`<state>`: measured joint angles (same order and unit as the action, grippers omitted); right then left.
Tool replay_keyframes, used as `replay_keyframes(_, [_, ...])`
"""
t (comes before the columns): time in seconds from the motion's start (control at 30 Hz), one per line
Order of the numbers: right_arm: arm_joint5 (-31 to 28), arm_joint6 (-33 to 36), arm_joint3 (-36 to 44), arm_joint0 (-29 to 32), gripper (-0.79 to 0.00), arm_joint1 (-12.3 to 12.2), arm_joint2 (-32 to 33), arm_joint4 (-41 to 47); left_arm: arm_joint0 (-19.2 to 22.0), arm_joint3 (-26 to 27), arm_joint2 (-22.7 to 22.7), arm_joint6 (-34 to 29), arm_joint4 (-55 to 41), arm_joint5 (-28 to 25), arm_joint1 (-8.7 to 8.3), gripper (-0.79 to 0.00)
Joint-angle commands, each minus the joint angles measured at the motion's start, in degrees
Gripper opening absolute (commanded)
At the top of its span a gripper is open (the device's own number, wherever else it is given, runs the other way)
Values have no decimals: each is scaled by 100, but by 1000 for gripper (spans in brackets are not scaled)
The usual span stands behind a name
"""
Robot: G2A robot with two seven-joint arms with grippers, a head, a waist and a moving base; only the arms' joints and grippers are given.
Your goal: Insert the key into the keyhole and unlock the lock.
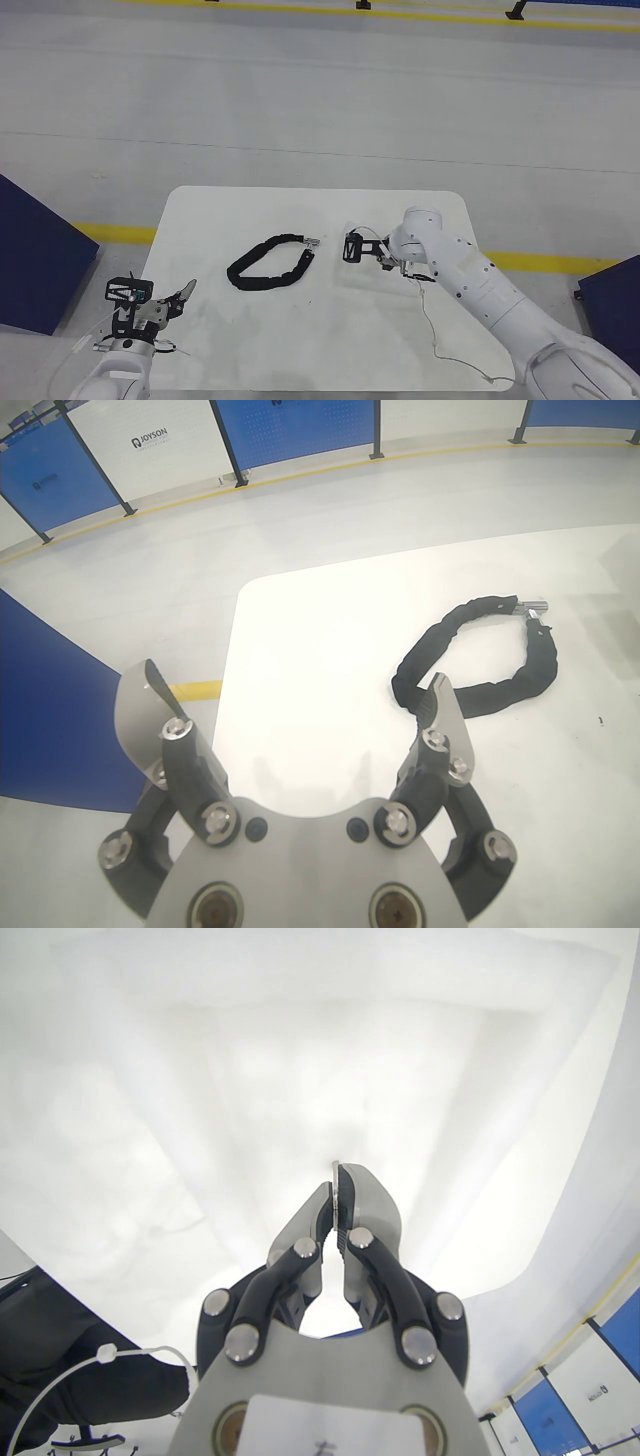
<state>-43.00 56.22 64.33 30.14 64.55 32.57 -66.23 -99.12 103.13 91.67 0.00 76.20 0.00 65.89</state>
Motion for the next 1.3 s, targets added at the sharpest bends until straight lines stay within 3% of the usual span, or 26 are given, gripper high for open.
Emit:
replay_keyframes(0.0, [22, 70, 231, 135, -785, -97, 117, -135, 0, 0, 0, 0, 0, 0, 0, 0])
replay_keyframes(0.3, [-9, 195, 865, 745, -785, -425, 628, -269, 0, 0, 0, 0, 0, 0, 0, 0])
replay_keyframes(0.83, [92, 93, 1195, 1009, -785, -556, 1092, -60, 0, 0, 0, 0, 0, 0, 0, 0])
replay_keyframes(1.03, [281, -144, 1060, 1228, -785, -685, 1882, 1584, 0, 0, 0, 0, 0, 0, 0, 0])
replay_keyframes(1.27, [457, -91, 735, 1977, -785, -952, 2985, 3905, 0, 0, 0, 0, 0, 0, 0, 0])
